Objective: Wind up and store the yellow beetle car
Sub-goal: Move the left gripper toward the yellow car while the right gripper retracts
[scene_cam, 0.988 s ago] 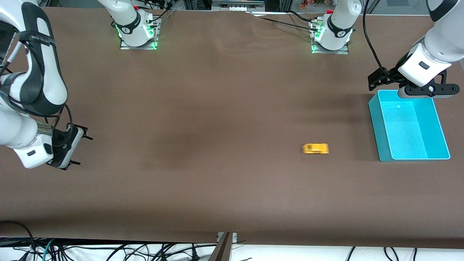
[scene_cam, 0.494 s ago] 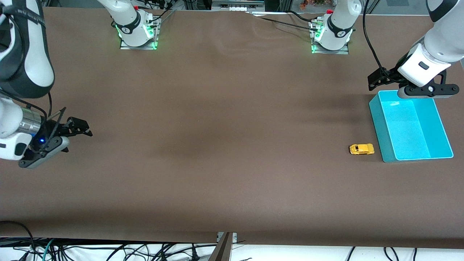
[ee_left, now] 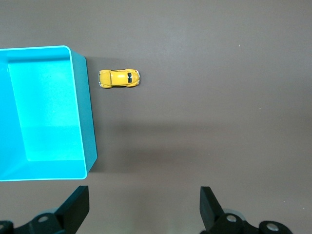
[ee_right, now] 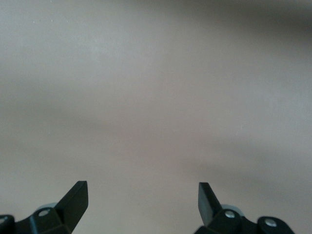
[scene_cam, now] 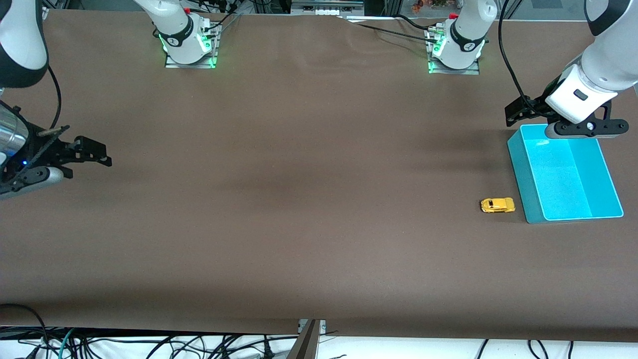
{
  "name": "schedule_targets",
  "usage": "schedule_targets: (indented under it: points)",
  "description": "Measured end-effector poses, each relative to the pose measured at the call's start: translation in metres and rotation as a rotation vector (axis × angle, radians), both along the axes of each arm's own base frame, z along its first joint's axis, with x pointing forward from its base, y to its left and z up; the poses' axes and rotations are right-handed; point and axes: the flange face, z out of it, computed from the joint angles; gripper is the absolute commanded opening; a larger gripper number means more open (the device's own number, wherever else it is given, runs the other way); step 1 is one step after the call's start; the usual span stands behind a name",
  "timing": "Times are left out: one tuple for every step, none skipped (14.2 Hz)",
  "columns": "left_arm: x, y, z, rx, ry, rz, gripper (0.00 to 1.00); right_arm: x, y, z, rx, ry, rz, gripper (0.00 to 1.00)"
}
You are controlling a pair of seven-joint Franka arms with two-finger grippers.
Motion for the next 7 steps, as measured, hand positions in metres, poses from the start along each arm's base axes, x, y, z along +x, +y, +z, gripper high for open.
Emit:
schedule_targets:
  points:
    - [0.000,0.002,0.000,0.000,0.001,0.003,1.00,-0.008,0.001,0.004,-0.002,0.012,-0.007,1.00]
    - [0.001,0.004,-0.001,0.000,0.002,0.006,1.00,-0.013,0.002,0.007,-0.004,0.016,-0.007,1.00]
    - [0.001,0.005,-0.002,0.000,0.004,0.008,1.00,-0.016,0.002,0.009,-0.005,0.014,-0.006,1.00]
    - [0.003,0.005,-0.004,0.000,0.003,0.009,1.00,-0.017,0.002,0.014,-0.011,0.005,-0.008,1.00]
    - [0.007,0.005,-0.009,-0.001,-0.010,0.008,1.00,-0.019,0.000,0.022,-0.026,-0.017,-0.011,1.00]
    - [0.011,0.005,-0.018,-0.003,-0.028,0.004,1.00,-0.022,-0.003,0.033,-0.050,-0.044,-0.014,1.00]
    - [0.016,0.006,-0.029,-0.006,-0.047,-0.007,1.00,-0.026,-0.005,0.043,-0.071,-0.065,-0.017,1.00]
